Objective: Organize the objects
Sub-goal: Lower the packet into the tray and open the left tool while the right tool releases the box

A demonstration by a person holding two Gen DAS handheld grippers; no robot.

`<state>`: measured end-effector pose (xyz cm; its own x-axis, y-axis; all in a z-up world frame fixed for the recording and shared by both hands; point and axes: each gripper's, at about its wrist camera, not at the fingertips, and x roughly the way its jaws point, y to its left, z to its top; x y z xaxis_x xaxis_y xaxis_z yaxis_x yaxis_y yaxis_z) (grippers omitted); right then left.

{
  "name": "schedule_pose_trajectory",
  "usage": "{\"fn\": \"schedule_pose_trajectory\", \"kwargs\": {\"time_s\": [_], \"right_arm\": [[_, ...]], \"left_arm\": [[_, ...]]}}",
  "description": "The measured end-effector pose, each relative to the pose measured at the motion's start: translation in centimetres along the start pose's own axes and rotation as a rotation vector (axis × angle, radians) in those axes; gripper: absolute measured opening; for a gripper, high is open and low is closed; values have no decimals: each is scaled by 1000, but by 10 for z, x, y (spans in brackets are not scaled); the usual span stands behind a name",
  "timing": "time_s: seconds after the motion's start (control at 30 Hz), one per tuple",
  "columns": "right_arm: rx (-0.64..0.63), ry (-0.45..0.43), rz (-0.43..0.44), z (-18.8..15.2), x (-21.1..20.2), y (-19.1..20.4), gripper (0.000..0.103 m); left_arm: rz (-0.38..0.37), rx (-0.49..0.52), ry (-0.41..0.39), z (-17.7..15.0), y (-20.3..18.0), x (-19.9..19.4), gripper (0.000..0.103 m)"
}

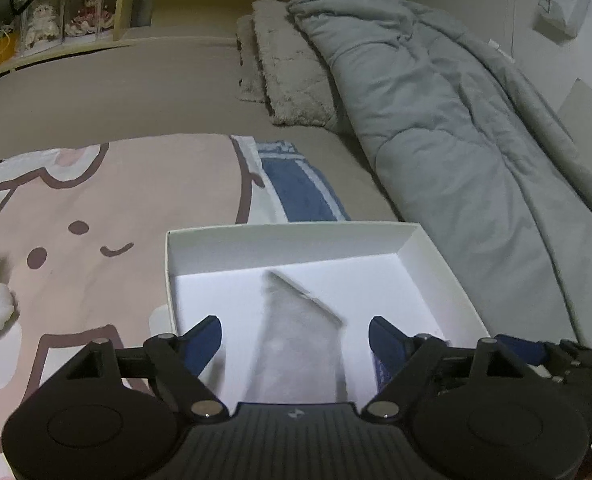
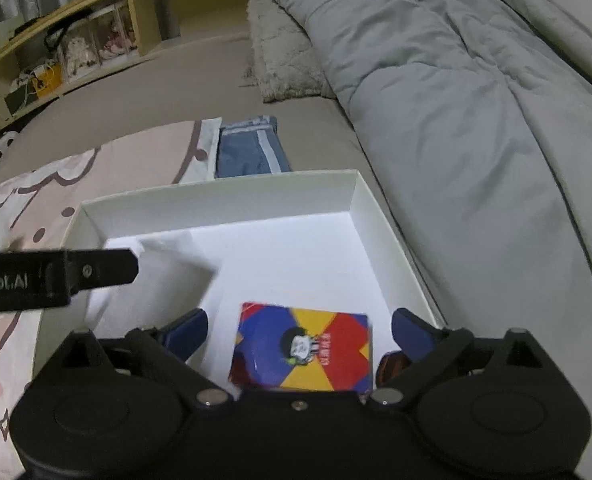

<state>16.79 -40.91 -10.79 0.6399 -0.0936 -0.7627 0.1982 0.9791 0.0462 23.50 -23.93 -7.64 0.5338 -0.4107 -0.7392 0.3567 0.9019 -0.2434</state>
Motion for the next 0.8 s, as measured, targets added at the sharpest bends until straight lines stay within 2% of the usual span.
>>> {"fn": "schedule_pose_trajectory", "kwargs": {"time_s": [0.33,0.8], "right_arm": [[86,32,-3,-1,-5,-16,99],[104,-14,8,6,-23,-17,99]], "left_arm": [[30,17,7,-2,4,-7,81],[58,19,22,-3,7,-17,81]]}}
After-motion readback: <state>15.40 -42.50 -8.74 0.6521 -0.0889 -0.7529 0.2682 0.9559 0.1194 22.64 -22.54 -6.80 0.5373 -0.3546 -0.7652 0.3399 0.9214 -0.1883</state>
